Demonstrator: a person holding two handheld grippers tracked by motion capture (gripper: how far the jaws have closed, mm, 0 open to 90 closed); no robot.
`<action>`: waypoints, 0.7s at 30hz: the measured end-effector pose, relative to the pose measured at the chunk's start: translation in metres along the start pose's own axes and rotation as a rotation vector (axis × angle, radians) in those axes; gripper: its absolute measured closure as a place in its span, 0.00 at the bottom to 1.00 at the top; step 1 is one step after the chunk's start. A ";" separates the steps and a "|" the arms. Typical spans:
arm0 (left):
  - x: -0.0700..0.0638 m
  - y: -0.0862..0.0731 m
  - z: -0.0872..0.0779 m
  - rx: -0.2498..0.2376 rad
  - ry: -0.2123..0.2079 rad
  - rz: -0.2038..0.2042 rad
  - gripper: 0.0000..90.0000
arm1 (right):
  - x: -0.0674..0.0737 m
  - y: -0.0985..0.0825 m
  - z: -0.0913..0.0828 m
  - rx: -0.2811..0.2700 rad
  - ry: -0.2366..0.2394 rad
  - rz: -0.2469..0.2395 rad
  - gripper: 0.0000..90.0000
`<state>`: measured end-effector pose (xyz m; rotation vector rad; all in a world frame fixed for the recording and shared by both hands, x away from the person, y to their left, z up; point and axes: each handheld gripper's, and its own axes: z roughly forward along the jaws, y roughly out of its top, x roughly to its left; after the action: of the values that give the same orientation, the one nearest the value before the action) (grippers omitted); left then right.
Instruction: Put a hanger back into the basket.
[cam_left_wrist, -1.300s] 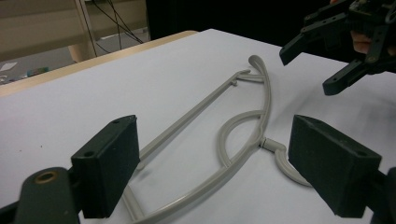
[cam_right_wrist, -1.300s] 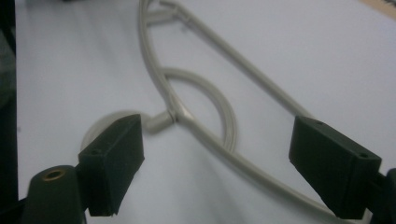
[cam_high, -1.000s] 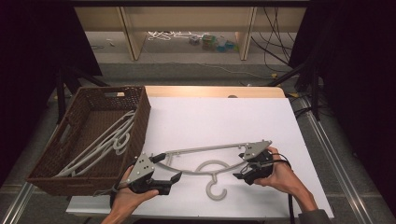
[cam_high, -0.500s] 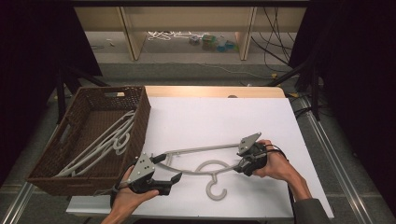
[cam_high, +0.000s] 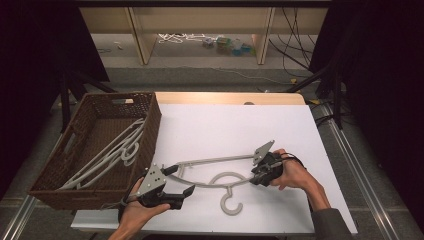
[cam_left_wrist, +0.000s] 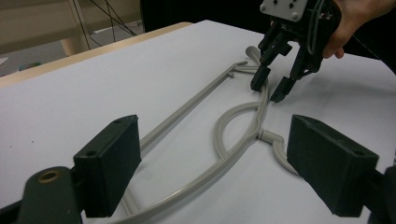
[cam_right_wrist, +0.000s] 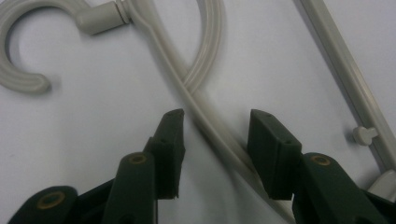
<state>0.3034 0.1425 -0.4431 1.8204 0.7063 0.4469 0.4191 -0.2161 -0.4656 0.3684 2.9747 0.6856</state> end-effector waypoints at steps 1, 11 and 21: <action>0.000 0.000 0.000 -0.003 -0.002 -0.001 0.20 | 0.001 0.000 0.000 0.003 0.003 -0.004 0.69; 0.000 0.000 0.000 0.000 -0.001 0.004 0.20 | 0.007 0.004 0.000 0.047 -0.009 -0.073 0.74; -0.001 -0.001 0.002 0.011 -0.003 -0.001 0.20 | 0.008 0.012 0.002 0.097 0.006 -0.160 0.79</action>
<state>0.3032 0.1408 -0.4446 1.8304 0.7084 0.4404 0.4138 -0.2030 -0.4623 0.1311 3.0078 0.5284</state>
